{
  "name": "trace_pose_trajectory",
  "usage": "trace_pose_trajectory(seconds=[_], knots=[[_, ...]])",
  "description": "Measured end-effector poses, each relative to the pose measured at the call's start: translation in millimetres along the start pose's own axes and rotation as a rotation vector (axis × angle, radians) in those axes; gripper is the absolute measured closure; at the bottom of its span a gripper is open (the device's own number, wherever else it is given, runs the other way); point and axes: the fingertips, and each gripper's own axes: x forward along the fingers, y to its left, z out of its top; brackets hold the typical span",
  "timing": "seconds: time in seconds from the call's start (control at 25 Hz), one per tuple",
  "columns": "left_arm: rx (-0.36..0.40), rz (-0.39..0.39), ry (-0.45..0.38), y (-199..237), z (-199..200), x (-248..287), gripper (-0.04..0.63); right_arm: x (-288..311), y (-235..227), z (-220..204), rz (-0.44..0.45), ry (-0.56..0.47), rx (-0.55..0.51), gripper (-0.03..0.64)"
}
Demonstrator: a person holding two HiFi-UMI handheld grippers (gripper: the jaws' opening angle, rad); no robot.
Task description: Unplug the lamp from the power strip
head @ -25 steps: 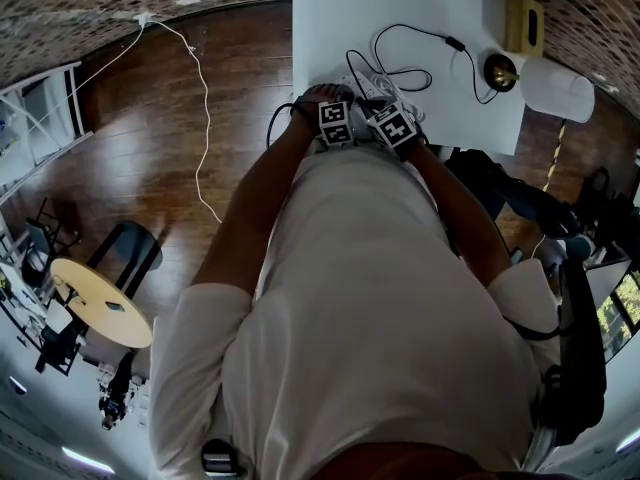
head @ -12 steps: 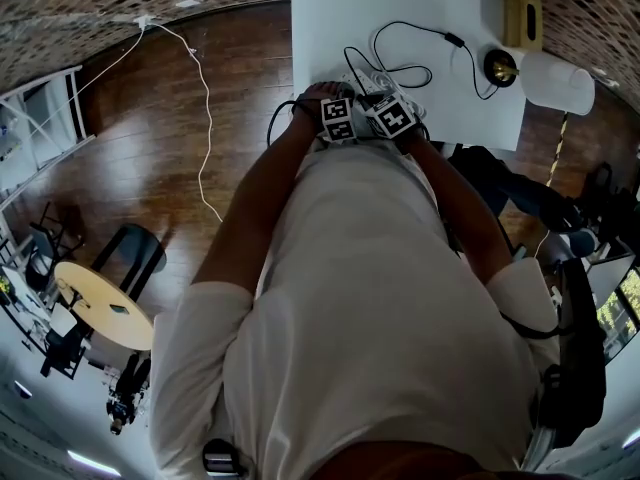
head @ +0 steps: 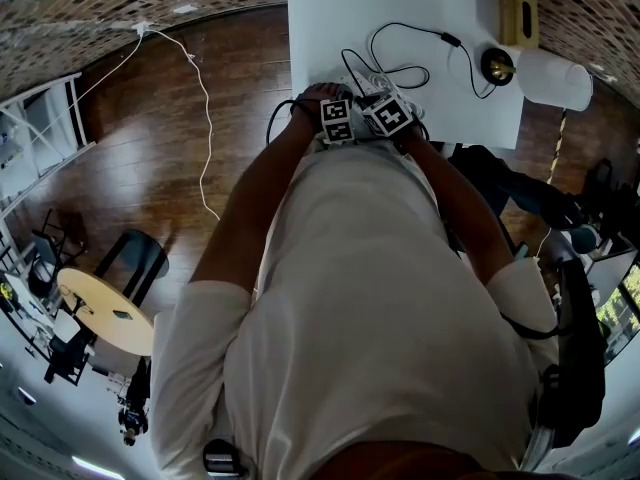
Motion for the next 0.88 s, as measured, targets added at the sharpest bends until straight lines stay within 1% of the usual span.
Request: trace_pose_trajectory(seconds=[0.16, 0.36, 0.52, 0.6, 0.72, 0.8, 0.88], knots=[[0.031, -0.015, 0.01, -1, 1, 1, 0.603, -4, 0, -7, -0.005, -0.008, 0.025, 0.603], [0.022, -0.003, 0.026, 0, 2, 1, 0.603, 0, -10, -2, -0.039, 0.043, 0.043, 0.603], [0.029, -0.008, 0.023, -1, 2, 2, 0.603, 0, -4, -2, 0.013, -0.008, 0.083, 0.603], [0.039, -0.016, 0.022, -2, 3, 2, 0.603, -3, -1, -8, 0.018, -0.022, 0.086, 0.603], [0.049, 0.0, 0.035, -1, 2, 1, 0.603, -3, 0, 1, 0.018, -0.046, 0.087, 0.603], [0.037, 0.016, 0.04, -1, 1, 1, 0.604, 0, -1, 6, 0.022, -0.048, 0.099, 0.603], [0.005, 0.017, 0.04, 0, 1, 2, 0.604, 2, -3, 6, 0.029, -0.046, 0.127, 0.603]])
